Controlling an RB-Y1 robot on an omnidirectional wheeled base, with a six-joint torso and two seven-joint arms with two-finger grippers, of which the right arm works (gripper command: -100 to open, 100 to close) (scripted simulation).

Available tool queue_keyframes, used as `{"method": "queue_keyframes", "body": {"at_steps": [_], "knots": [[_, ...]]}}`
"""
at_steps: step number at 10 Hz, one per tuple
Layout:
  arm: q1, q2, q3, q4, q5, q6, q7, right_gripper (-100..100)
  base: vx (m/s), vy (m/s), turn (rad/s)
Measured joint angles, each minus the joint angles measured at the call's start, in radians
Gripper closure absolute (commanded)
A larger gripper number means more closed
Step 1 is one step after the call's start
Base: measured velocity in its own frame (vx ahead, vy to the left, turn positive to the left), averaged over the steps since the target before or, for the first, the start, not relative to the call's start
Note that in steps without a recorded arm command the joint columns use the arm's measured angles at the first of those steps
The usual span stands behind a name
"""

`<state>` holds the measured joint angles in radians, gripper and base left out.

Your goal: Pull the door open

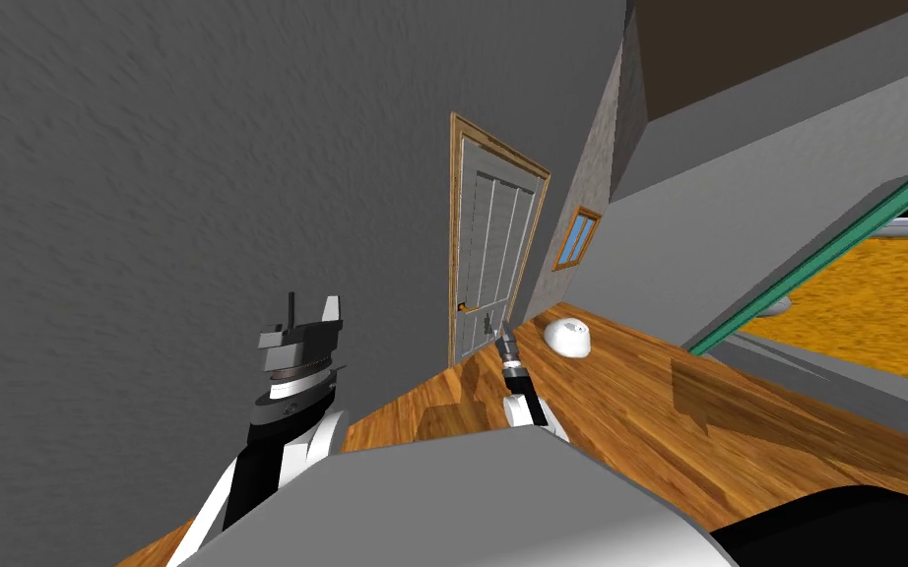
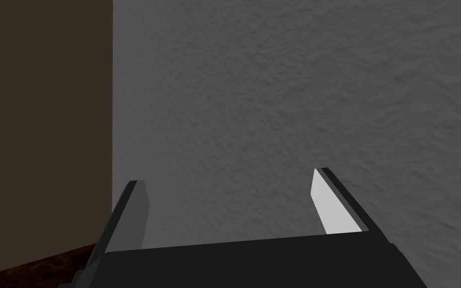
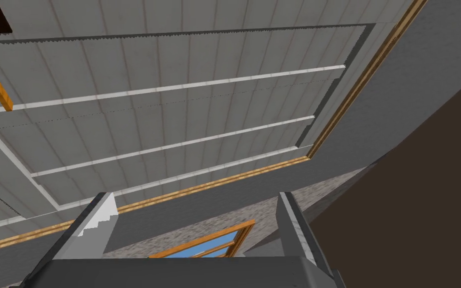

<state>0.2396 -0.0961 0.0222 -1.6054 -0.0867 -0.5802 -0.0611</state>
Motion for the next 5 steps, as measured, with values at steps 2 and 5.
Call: {"method": "queue_keyframes", "body": {"at_steps": [2, 5], "knots": [[-0.016, -0.002, -0.001, 0.039, -0.001, -0.004, -0.002, -100, 0.032, -0.054, 0.093], [-0.058, -0.013, -0.007, 0.147, -0.005, -0.04, -0.01, -100, 0.043, -0.069, 0.146]]}}
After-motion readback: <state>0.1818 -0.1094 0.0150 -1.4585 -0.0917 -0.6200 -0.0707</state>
